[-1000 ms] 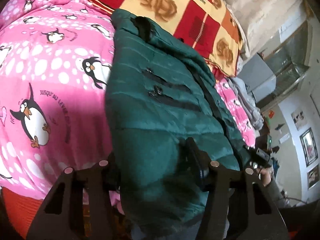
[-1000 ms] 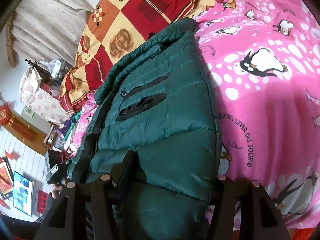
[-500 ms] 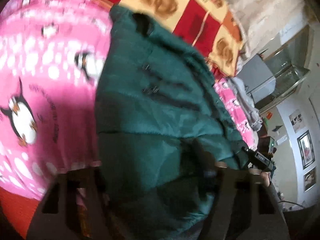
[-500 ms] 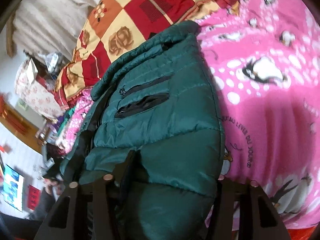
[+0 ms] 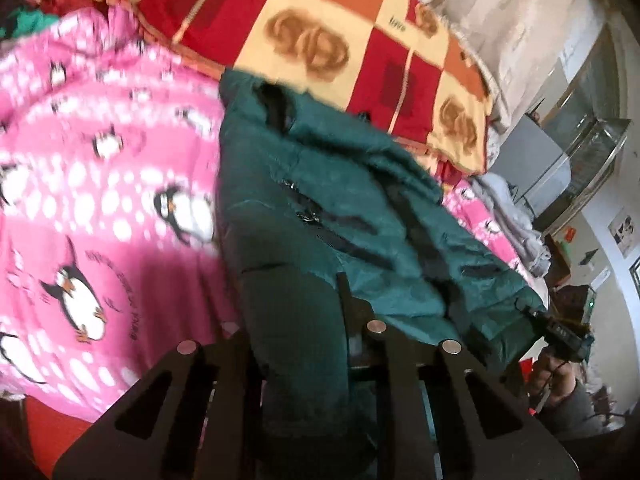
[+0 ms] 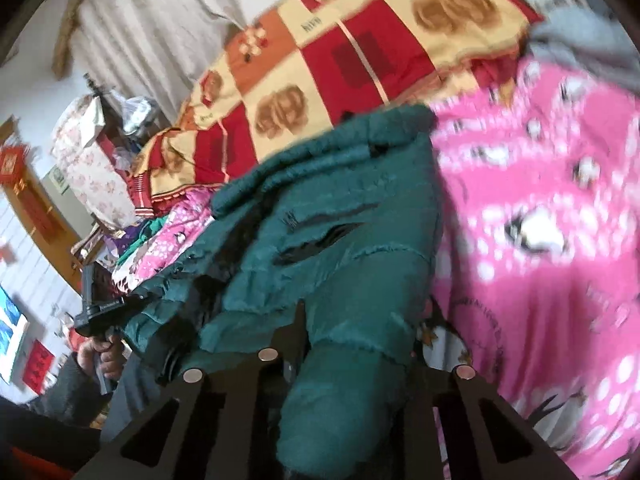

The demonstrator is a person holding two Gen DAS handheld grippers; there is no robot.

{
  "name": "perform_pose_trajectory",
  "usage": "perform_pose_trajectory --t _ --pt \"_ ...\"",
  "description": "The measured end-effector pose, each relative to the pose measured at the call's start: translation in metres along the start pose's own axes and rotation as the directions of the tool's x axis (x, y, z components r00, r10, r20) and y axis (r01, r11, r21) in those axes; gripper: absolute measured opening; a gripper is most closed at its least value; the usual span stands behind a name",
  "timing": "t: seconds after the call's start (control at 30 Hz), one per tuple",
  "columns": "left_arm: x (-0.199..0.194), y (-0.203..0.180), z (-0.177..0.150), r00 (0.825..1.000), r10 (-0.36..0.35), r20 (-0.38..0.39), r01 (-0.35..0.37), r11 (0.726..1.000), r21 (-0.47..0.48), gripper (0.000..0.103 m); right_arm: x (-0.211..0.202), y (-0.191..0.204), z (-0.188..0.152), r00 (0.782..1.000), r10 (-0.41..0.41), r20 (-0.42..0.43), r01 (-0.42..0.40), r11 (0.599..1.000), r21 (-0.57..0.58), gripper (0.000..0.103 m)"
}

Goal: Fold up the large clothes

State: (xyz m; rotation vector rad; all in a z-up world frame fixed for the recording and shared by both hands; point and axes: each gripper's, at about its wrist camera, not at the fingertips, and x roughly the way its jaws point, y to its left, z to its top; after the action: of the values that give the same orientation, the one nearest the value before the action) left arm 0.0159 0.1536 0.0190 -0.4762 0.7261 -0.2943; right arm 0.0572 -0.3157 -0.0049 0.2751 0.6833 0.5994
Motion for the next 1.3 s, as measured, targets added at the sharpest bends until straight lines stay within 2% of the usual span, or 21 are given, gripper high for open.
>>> perform_pose_trajectory --t 0.2,0.5,0.77,0.9,1.0,1.03,1.13,1.3 --pt "-0.041 -0.007 -0.005 0.998 -0.026 0.049 0.026 1.000 -0.006 0.012 -0.029 0.025 0.004 0.999 0.021 0.038 -0.018 0.997 -0.074 0.014" --pt "-0.107 -0.019 -0.037 0.992 -0.076 0.105 0.079 0.997 -0.020 0.013 -0.093 0.063 -0.021 0.995 0.069 0.076 -0.058 0.988 -0.144 0.014" --pt "-0.132 -0.036 -0.050 0.986 -0.096 0.138 0.097 0.995 -0.002 0.013 -0.127 0.078 -0.034 0.989 0.087 0.118 -0.068 0.985 -0.156 0.014" --pt "-0.125 -0.041 -0.052 0.993 -0.039 0.114 0.036 0.999 0.028 0.013 -0.124 0.075 -0.037 0.990 0.075 0.123 -0.057 0.988 -0.141 0.014" --pt "-0.119 -0.047 -0.054 0.994 0.040 0.105 -0.046 0.997 0.055 0.013 -0.120 0.077 -0.036 0.990 0.055 0.130 -0.035 0.988 -0.152 0.014" --pt "-0.115 -0.052 -0.054 0.990 0.097 0.098 -0.105 0.991 0.078 0.013 -0.119 0.079 -0.036 0.990 0.047 0.130 -0.026 0.987 -0.159 0.014" --pt "-0.108 -0.065 -0.055 0.973 0.200 0.112 -0.215 0.967 0.139 0.014 -0.116 0.086 -0.032 0.991 0.005 0.131 0.018 0.984 -0.176 0.014" --pt "-0.098 -0.070 -0.047 0.954 0.277 0.110 -0.292 0.944 0.152 0.014 -0.109 0.088 -0.020 0.993 -0.057 0.101 0.071 0.988 -0.137 0.014"
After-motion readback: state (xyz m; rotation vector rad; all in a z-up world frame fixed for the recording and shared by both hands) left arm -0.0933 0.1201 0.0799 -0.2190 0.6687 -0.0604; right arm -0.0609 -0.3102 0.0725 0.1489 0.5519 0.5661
